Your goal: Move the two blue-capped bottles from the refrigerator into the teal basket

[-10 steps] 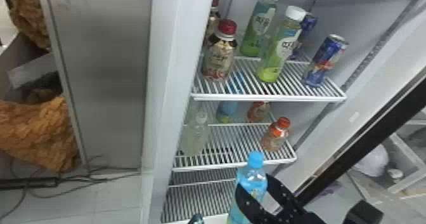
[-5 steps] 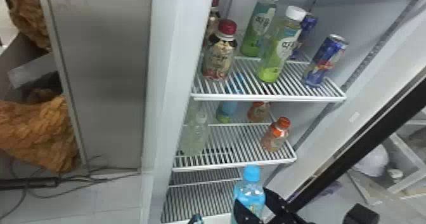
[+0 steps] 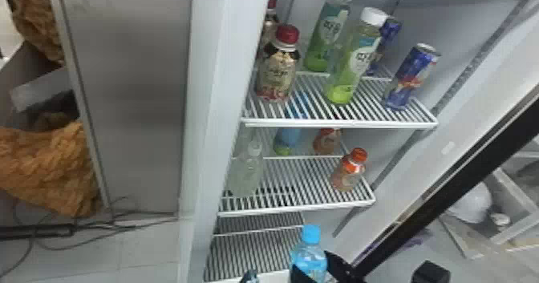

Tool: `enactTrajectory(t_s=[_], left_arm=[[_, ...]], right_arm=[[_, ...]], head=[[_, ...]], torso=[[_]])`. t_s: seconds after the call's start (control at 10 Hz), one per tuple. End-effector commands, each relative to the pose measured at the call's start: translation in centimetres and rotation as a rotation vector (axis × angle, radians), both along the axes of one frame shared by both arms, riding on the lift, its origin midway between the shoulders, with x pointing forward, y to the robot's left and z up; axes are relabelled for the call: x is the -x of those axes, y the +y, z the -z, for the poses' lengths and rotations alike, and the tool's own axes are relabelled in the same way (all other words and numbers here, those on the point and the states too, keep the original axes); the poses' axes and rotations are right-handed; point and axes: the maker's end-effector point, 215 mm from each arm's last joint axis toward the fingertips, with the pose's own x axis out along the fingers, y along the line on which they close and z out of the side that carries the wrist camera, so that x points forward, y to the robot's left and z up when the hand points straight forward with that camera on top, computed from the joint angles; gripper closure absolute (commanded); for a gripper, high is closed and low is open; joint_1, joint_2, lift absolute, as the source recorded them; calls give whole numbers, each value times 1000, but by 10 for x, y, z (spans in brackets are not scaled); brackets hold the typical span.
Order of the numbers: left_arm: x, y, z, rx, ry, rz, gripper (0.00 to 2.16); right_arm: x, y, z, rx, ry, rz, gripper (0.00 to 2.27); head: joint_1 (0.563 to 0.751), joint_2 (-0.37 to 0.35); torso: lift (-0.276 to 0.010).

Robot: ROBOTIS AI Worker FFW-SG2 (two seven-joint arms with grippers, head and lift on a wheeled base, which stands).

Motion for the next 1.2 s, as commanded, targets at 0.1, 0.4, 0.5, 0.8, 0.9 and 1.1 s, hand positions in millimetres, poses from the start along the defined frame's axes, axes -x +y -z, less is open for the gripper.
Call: enactTrajectory(t_s=[0.1,0.4,0.5,0.8,0.9,1.1], left_arm=[[-1,0,0,0,0,-3,1138],[-2,0,0,-1,-3,-3,1138],[-2,0,0,-1,-3,-3,1138],[-2,0,0,-1,-3,-3,1138],[-2,0,0,-1,-3,-3,1138],[-3,0,-1,0,-5,-4,1138]], right_arm=[[-6,-3,16,-15,14,-5,598],[-14,-1,21,-10,-4,-65,432],[-17,-2,19,-11,-19,-63,429],[-32,-12,17,-2,-84,-39,433],[-42,-20,19,-3,-116,-14,435],[-59,-30,22,4,-165,19,435]], head=[[695,-350],[695,-350],[695,-350],[695,-350],[695,-350],[695,-350]], torso=[[-143],[-143],[-143],[-143],[-143],[-143]])
